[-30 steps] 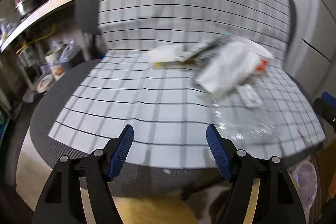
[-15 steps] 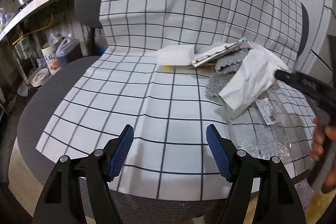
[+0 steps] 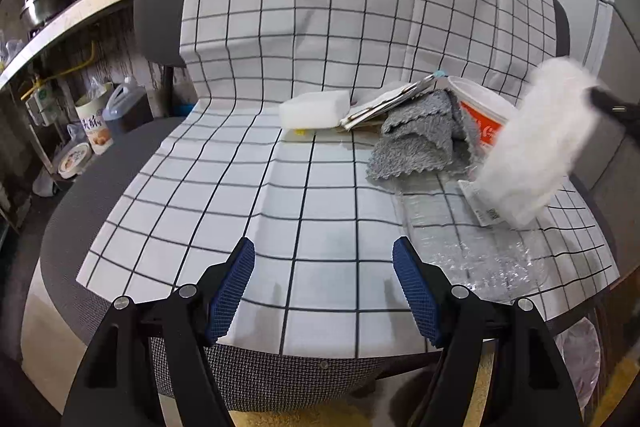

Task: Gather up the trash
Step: 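Grasp the grey cloth with the left gripper while the right gripper holds the bag, then carry the bag and grey cloth over the pink bin and release both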

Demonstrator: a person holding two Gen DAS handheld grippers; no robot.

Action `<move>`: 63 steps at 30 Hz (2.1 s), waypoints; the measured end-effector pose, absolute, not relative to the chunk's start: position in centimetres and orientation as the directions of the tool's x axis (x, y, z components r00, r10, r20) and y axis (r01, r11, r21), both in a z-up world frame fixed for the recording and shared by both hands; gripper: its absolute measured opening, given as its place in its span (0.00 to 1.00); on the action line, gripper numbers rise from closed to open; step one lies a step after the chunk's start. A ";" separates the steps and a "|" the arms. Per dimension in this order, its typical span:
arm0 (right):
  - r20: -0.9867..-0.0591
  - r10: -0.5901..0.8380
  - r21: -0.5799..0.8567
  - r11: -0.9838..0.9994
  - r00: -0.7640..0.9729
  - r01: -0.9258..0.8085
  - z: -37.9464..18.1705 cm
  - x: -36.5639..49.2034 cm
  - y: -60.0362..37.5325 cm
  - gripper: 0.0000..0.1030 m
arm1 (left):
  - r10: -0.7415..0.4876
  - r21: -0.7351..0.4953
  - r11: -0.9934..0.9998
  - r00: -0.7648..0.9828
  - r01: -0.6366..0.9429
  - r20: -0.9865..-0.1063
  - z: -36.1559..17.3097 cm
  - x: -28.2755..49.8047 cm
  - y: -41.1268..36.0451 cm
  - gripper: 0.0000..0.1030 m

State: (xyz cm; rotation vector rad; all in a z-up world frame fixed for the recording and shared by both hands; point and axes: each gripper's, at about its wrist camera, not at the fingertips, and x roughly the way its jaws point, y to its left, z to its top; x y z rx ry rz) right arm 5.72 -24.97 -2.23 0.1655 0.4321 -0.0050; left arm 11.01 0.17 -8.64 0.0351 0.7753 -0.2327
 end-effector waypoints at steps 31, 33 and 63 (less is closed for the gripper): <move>-0.484 -0.059 0.086 0.990 0.873 0.114 -5.9 1.5 -30.0 0.03 | -0.264 0.027 0.914 0.644 0.406 -0.718 -8.2 22.4 -12.4 0.13; -0.477 -0.063 0.080 0.990 0.877 0.115 -5.8 1.2 -30.1 0.03 | -0.317 -0.012 0.906 0.662 0.422 -0.680 -6.3 21.4 -11.6 0.12; -0.586 -0.406 0.026 0.856 0.701 0.517 -7.8 -18.2 -39.0 0.03 | -0.692 -0.195 0.652 0.470 0.732 -0.547 -5.7 -1.3 -17.9 0.12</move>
